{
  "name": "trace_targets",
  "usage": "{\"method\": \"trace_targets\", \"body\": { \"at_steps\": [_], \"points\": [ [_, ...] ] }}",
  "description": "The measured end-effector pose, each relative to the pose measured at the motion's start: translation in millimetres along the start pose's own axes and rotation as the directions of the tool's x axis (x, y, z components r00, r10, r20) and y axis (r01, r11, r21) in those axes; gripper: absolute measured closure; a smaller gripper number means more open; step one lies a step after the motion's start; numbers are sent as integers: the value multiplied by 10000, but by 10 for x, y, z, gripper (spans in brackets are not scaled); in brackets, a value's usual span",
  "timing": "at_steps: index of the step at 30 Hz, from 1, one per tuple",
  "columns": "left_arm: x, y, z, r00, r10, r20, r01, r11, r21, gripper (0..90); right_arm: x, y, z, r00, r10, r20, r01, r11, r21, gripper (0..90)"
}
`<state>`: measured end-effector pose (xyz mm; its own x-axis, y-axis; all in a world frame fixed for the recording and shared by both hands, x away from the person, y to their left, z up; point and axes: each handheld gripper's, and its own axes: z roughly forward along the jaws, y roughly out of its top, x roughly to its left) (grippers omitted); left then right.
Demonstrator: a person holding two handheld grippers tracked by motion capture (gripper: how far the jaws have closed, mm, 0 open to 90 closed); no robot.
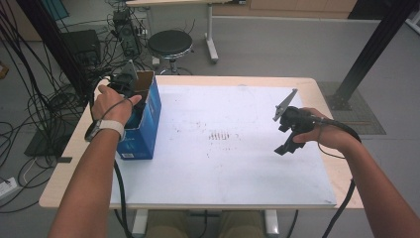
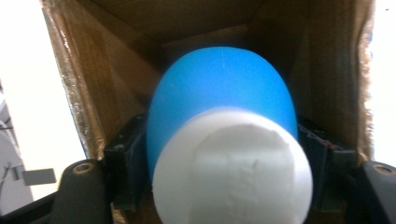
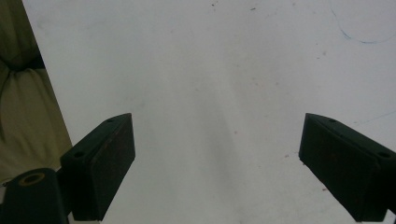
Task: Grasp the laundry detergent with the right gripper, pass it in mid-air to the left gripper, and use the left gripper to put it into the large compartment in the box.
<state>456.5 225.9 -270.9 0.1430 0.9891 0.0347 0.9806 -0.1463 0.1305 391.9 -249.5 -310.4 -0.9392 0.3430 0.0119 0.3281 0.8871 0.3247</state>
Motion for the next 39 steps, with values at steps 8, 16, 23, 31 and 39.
{"method": "trace_targets", "body": {
  "at_steps": [8, 16, 23, 31, 39],
  "points": [
    [19, -22, -22, 9998, 119, 182, -117, 9998, -149, 287, 9, 9, 1, 10000, -17, 4, 17, 10000, -21, 107],
    [67, -54, -111, 9986, 46, 519, -22, 9989, -470, 275, 18, -1, 8, 10000, -31, -20, 31, 10000, 9, 107],
    [104, -67, -255, 9981, 226, 580, -187, 9976, -670, 187, 38, 20, -13, 10000, -89, -33, 89, 9999, -119, 106],
    [124, -70, -389, 9958, 830, 386, -805, 9949, -611, 101, 45, 5, -33, 10000, -59, 9, 59, 10000, -56, 106],
    [51, -78, -668, 9860, 1597, 477, -1548, 9836, -923, 92, 32, -2, -74, 9999, 97, 106, -96, 9999, -41, 105]
  ]
}}
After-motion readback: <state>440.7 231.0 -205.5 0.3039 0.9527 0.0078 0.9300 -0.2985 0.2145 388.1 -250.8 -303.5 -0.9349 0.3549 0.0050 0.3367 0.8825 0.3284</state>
